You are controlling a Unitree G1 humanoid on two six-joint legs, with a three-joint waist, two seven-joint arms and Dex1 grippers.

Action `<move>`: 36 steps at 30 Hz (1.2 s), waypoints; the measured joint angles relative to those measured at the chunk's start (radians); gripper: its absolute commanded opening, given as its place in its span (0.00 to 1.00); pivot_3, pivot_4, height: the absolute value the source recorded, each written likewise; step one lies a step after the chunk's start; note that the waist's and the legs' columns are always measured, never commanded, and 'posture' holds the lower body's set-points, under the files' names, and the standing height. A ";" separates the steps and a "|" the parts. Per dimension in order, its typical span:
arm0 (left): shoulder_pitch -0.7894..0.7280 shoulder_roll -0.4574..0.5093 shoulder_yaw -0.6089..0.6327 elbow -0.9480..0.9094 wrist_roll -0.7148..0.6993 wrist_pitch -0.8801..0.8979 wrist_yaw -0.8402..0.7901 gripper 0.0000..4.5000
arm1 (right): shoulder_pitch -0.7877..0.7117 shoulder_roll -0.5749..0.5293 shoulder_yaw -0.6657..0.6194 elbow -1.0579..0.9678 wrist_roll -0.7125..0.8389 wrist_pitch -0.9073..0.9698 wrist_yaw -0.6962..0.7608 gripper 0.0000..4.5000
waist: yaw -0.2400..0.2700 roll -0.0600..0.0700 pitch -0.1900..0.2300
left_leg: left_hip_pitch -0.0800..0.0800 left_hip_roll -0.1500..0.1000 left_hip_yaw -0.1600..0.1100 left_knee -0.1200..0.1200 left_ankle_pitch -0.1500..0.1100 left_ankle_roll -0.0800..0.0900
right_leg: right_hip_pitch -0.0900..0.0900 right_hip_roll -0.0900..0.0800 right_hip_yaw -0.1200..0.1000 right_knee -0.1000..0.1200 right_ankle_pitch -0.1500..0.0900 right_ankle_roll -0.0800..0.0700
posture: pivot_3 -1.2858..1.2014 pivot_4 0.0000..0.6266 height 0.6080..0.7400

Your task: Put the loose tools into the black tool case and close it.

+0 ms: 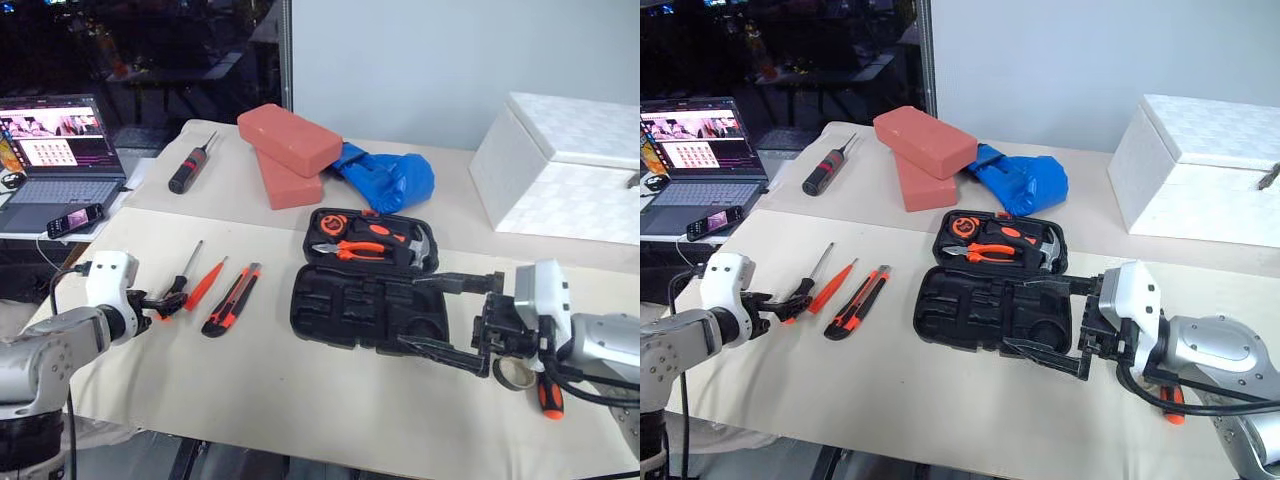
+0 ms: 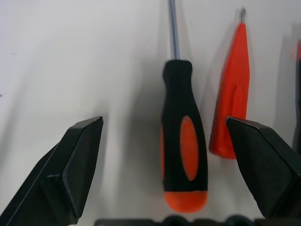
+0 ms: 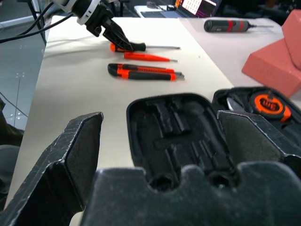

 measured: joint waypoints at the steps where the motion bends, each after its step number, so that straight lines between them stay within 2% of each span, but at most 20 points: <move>1: -0.002 0.000 -0.003 0.001 0.004 0.001 0.000 0.75 | 0.001 0.000 0.000 0.000 -0.001 -0.001 0.000 1.00 | 0.000 0.000 0.000 | 0.000 0.000 0.000 0.000 0.000 0.000 | 0.000 0.000 0.000 0.000 0.000 -0.001 | 0.52 0.24 1.00; 5: -0.006 -0.008 -0.005 0.001 0.014 0.024 0.001 0.41 | 0.020 0.006 -0.003 -0.003 -0.012 -0.003 -0.008 1.00 | -0.002 0.000 0.000 | 0.001 0.002 0.001 0.000 0.000 0.000 | 0.000 0.000 0.000 0.001 0.001 -0.002 | 0.52 0.24 1.00; 6: -0.006 -0.012 -0.003 0.001 0.014 0.024 0.001 0.36 | 0.030 0.007 -0.004 -0.004 -0.018 -0.003 -0.008 1.00 | -0.002 0.000 0.000 | 0.001 0.003 0.001 0.000 0.000 0.000 | 0.000 0.000 0.000 0.001 0.001 -0.002 | 0.52 0.24 1.00; 7: -0.006 -0.017 0.002 0.001 0.014 0.024 0.000 0.26 | 0.037 0.008 -0.004 -0.004 -0.019 -0.003 -0.009 1.00 | -0.001 0.000 0.000 | 0.000 0.003 0.001 0.000 0.000 0.000 | 0.000 0.001 0.000 0.001 0.001 -0.002 | 0.52 0.24 1.00; 8: -0.006 -0.019 0.009 0.001 0.013 0.024 -0.004 0.19 | 0.039 0.009 -0.005 -0.004 -0.020 -0.003 -0.011 1.00 | -0.001 0.000 0.000 | 0.000 0.003 0.001 0.000 0.000 0.000 | 0.000 0.001 0.000 0.001 0.001 -0.002 | 0.52 0.24 1.00; 14: -0.008 -0.019 0.066 -0.001 -0.017 0.000 -0.065 0.19 | 0.056 0.023 -0.014 -0.006 -0.027 -0.016 -0.018 1.00 | -0.001 0.000 0.000 | 0.000 0.003 0.001 0.000 0.000 0.000 | 0.000 0.003 0.001 0.000 0.001 -0.002 | 0.52 0.24 1.00; 16: -0.061 0.007 0.079 -0.005 -0.087 -0.027 -0.186 0.19 | 0.080 0.039 -0.023 -0.009 -0.028 -0.016 -0.037 1.00 | 0.005 -0.004 0.000 | -0.001 0.007 0.001 0.001 0.001 -0.001 | -0.001 0.006 -0.001 0.000 0.002 -0.003 | 0.52 0.24 1.00; 19: -0.160 0.169 -0.029 -0.065 -0.107 -0.112 -0.430 0.19 | 0.153 0.047 -0.096 -0.039 -0.018 -0.016 -0.049 1.00 | 0.016 -0.005 0.001 | -0.004 0.010 0.002 0.003 0.001 -0.002 | -0.001 0.010 0.000 -0.002 0.002 -0.006 | 0.52 0.24 1.00; 22: -0.364 0.195 -0.264 -0.097 -0.073 -0.210 -0.647 0.19 | 0.232 0.053 -0.180 -0.057 -0.016 -0.016 -0.048 1.00 | 0.031 0.001 -0.003 | -0.001 0.011 0.013 0.003 0.001 -0.002 | 0.002 0.008 0.004 -0.002 0.001 -0.005 | 0.52 0.24 1.00; 23: -0.447 0.169 -0.416 -0.078 0.001 -0.281 -0.731 0.19 | 0.273 0.062 -0.225 -0.067 -0.008 -0.015 -0.046 1.00 | 0.036 0.002 -0.003 | 0.000 0.013 0.017 0.003 0.001 -0.002 | 0.001 0.008 0.006 -0.002 0.001 -0.005 | 0.52 0.24 1.00; 27: -0.599 0.039 -0.731 0.092 0.219 -0.458 -0.853 0.19 | 0.362 0.064 -0.364 -0.072 0.029 0.005 -0.042 1.00 | 0.027 0.001 -0.003 | 0.000 0.015 0.020 0.003 0.002 -0.001 | 0.000 0.013 0.011 0.000 0.002 -0.005 | 0.52 0.24 1.00; 32: -0.817 -0.139 -0.921 0.497 0.478 -0.726 -0.932 0.19 | 0.515 0.082 -0.552 -0.072 0.052 0.012 0.003 1.00 | 0.013 0.000 -0.002 | -0.001 0.015 0.021 0.003 0.002 0.000 | -0.001 0.016 0.016 0.000 0.003 -0.004 | 0.52 0.24 1.00; 36: -0.858 -0.219 -0.945 0.680 0.570 -0.844 -0.942 0.19 | 0.545 0.087 -0.606 -0.078 0.056 0.012 0.009 1.00 | -0.005 0.000 -0.002 | -0.001 0.015 0.024 0.003 0.002 0.001 | -0.001 0.016 0.021 -0.001 0.004 -0.002 | 0.52 0.24 1.00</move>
